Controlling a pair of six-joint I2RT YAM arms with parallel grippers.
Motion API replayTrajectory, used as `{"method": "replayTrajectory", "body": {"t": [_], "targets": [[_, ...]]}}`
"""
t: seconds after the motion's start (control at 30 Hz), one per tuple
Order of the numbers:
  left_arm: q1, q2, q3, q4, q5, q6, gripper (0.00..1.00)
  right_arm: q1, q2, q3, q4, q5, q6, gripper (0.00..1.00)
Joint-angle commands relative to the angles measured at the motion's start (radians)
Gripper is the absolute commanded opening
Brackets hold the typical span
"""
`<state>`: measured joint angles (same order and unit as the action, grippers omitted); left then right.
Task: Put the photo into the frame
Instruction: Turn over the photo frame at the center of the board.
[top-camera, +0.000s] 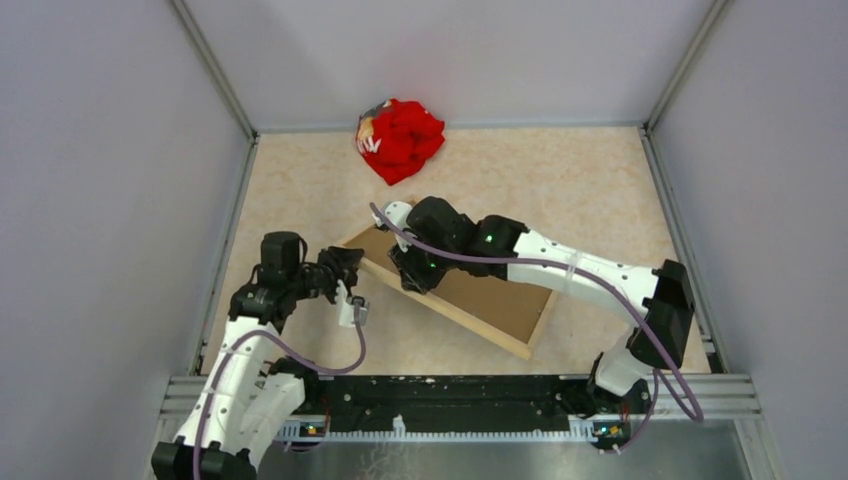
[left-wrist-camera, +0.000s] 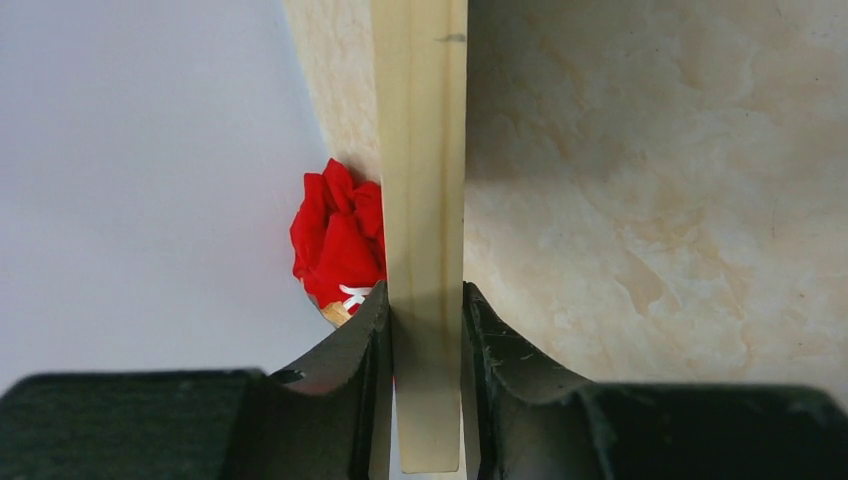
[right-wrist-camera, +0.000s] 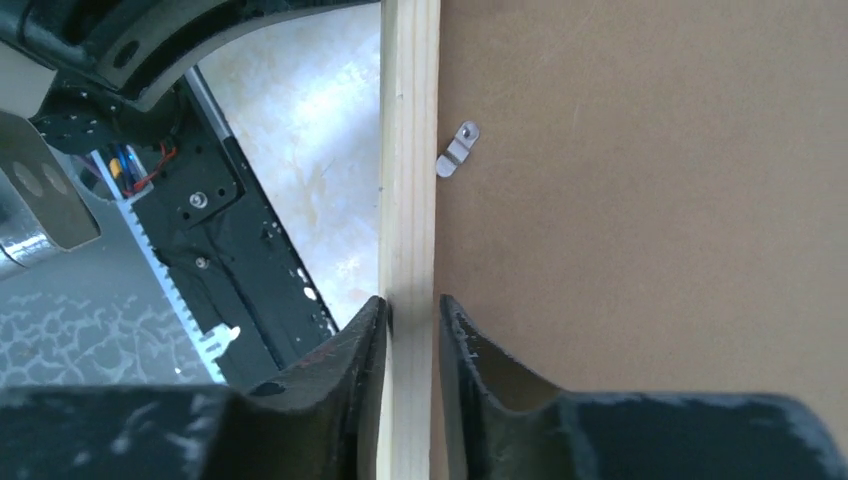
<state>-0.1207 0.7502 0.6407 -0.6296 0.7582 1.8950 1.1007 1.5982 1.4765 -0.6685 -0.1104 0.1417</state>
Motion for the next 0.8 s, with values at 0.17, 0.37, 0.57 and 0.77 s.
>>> {"method": "replayTrajectory", "body": {"t": [0.17,0.37,0.57,0.77], "targets": [[-0.028,0.099,0.228,-0.105,0.041,-0.177,0.17,0.013,-0.092,0.14,-0.104,0.147,-0.152,0.71],[-0.03,0.142,0.309,-0.143,0.048,-0.228,0.16,0.124,-0.108,0.101,-0.224,0.355,-0.223,0.77],[-0.03,0.147,0.326,-0.156,0.038,-0.234,0.15,0.171,-0.103,0.015,-0.242,0.523,-0.271,0.72],[-0.03,0.15,0.33,-0.16,0.028,-0.241,0.14,0.203,-0.066,0.007,-0.226,0.686,-0.354,0.66]]}}
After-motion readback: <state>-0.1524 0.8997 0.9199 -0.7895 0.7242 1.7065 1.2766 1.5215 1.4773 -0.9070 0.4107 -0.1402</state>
